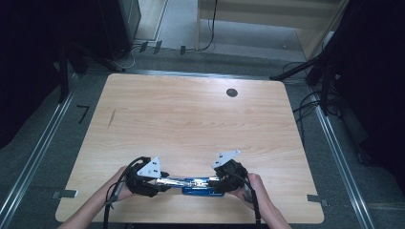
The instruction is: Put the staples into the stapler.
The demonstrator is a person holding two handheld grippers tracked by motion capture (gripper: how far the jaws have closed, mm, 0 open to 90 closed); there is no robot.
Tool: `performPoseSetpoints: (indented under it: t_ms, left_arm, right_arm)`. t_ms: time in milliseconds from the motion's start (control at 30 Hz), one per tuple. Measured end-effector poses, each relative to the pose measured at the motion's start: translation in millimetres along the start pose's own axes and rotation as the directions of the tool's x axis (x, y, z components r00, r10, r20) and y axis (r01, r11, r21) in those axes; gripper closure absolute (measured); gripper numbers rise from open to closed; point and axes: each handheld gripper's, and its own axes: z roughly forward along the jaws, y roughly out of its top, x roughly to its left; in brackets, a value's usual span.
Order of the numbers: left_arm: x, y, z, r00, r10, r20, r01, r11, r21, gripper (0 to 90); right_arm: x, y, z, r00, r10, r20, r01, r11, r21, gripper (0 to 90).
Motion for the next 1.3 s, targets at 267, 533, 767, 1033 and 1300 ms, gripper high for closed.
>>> performPoseSetpoints:
  t_ms: [267, 533, 767, 1033, 1300]
  left_arm:
    - [2.0, 8.6, -7.2, 0.9998, -0.006, 0.02, 0.007, 0.9993, -0.037, 58.8]
    - [1.7, 6.5, -6.5, 0.9998, -0.006, 0.019, 0.006, 0.9994, -0.034, 58.9]
    - [1.9, 7.3, -6.6, 0.9998, 0.0, 0.019, 0.0, 0.9997, -0.024, 58.9]
    - [1.2, 9.7, -7.2, 0.9999, 0.011, 0.013, -0.011, 0.9998, -0.016, 58.9]
    - [0.3, 13.0, -8.1, 0.9999, 0.013, 0.006, -0.013, 0.9997, -0.02, 58.6]
  right_arm:
    - [-1.8, -2.5, -0.1, 1.0, 0.004, -0.009, -0.005, 1.0, -0.014, 47.2]
    - [-0.6, 0.2, -0.4, 1.0, -0.007, -0.005, 0.007, 1.0, 0.003, 47.0]
    - [1.5, 2.0, -0.7, 0.9998, -0.019, 0.01, 0.019, 1.0, 0.006, 46.7]
    - [7.9, 4.5, -0.3, 0.9992, -0.039, 0.01, 0.039, 0.999, -0.014, 46.8]
    - [30.4, 16.8, 1.6, 0.995, -0.099, -0.006, 0.099, 0.992, -0.078, 54.6]
